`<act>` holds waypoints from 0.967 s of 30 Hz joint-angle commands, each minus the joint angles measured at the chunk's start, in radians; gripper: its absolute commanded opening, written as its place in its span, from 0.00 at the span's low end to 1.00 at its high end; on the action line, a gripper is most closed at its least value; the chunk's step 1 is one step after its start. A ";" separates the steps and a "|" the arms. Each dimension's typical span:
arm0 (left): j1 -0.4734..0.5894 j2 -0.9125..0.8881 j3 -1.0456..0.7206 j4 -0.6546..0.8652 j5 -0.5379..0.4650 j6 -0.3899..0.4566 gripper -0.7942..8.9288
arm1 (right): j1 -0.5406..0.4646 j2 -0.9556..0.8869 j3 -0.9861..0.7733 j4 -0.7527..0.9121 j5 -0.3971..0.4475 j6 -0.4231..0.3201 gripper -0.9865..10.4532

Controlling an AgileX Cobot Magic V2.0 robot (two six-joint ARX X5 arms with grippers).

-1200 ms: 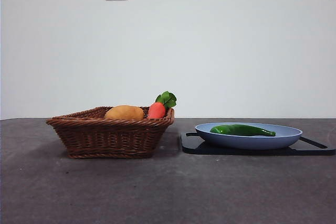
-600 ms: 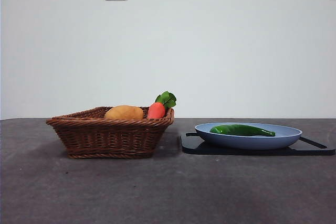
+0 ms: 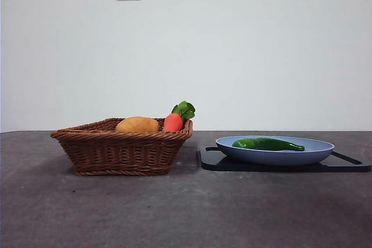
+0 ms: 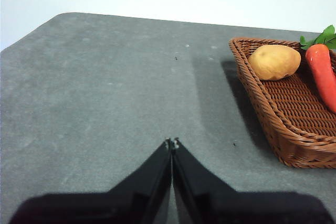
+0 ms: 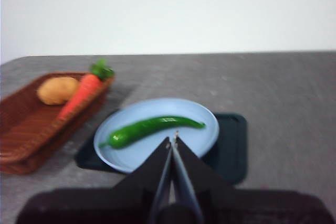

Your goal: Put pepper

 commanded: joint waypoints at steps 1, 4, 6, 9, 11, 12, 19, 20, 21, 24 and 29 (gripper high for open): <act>0.003 -0.004 -0.007 0.003 0.002 -0.003 0.09 | 0.000 -0.035 -0.043 0.013 0.014 0.032 0.10; 0.003 -0.004 -0.007 0.003 0.003 -0.003 0.09 | 0.000 -0.043 -0.079 0.014 0.028 0.034 0.10; 0.003 -0.004 -0.007 0.003 0.002 -0.003 0.09 | 0.000 -0.043 -0.094 0.013 0.027 0.034 0.10; 0.003 -0.004 -0.007 0.003 0.003 -0.003 0.09 | 0.000 -0.043 -0.105 0.008 0.027 0.043 0.10; 0.003 -0.004 -0.007 0.004 0.002 -0.003 0.09 | 0.000 -0.043 -0.109 -0.006 0.027 0.043 0.10; 0.003 -0.004 -0.007 0.003 0.002 -0.003 0.09 | 0.000 -0.043 -0.110 -0.017 0.027 0.043 0.10; 0.003 -0.004 -0.007 0.004 0.002 -0.003 0.09 | 0.000 -0.043 -0.114 -0.053 0.027 0.081 0.10; 0.003 -0.004 -0.007 0.003 0.002 -0.003 0.09 | 0.000 -0.043 -0.114 -0.053 0.027 0.081 0.10; 0.003 -0.004 -0.007 0.004 0.002 -0.003 0.09 | 0.000 -0.043 -0.114 -0.053 0.028 0.079 0.10; 0.003 -0.004 -0.007 0.003 0.002 -0.003 0.09 | 0.000 -0.042 -0.114 -0.053 0.027 0.079 0.10; 0.003 -0.004 -0.007 0.004 0.002 -0.003 0.09 | 0.000 -0.038 -0.114 -0.053 0.027 0.079 0.10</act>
